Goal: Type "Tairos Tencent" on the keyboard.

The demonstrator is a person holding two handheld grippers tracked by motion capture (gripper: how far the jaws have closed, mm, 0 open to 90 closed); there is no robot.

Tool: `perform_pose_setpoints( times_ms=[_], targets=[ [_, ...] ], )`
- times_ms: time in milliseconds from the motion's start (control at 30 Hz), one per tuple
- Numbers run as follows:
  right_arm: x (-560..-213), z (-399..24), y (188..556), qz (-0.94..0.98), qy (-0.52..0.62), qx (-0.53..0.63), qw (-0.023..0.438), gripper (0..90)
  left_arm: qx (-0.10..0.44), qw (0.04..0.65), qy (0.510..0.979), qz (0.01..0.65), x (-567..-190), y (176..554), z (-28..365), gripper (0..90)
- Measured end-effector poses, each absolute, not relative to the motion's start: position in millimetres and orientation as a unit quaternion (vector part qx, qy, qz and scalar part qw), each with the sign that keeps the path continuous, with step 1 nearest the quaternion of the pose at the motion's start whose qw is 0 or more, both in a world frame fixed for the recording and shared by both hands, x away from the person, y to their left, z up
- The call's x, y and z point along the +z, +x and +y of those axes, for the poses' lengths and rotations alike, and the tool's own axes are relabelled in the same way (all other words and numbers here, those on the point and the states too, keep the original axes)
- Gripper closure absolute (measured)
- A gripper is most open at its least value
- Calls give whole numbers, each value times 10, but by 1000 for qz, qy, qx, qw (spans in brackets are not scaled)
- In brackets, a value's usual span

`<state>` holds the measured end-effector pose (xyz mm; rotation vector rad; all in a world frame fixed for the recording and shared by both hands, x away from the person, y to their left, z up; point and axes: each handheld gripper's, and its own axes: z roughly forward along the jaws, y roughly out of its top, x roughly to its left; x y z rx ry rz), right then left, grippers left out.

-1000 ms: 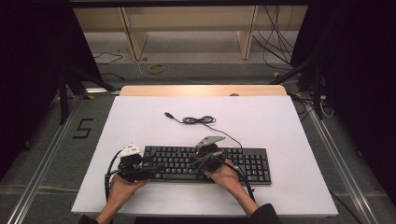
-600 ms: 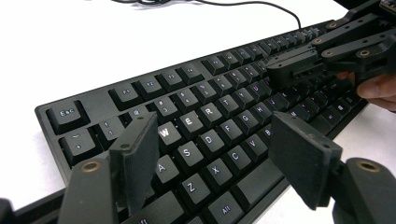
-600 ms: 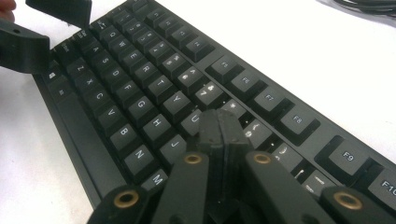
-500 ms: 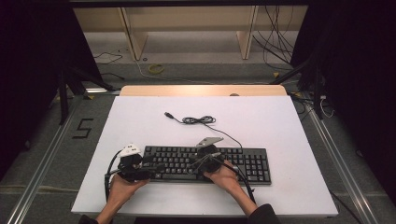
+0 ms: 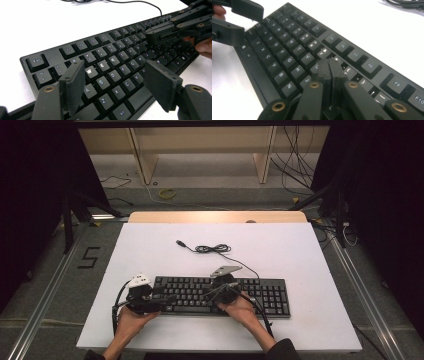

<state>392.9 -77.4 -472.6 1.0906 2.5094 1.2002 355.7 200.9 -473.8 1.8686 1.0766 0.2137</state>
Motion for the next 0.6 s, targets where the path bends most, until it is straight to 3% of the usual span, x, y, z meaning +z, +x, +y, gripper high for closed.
perform_pose_setpoints(
  times_ms=[600],
  targets=[
    [-4608, -865, 3866, 829, 359, 422, 71, 785, 86, 470, 760, 441, -4730, 3576, 2025, 339]
  ],
)
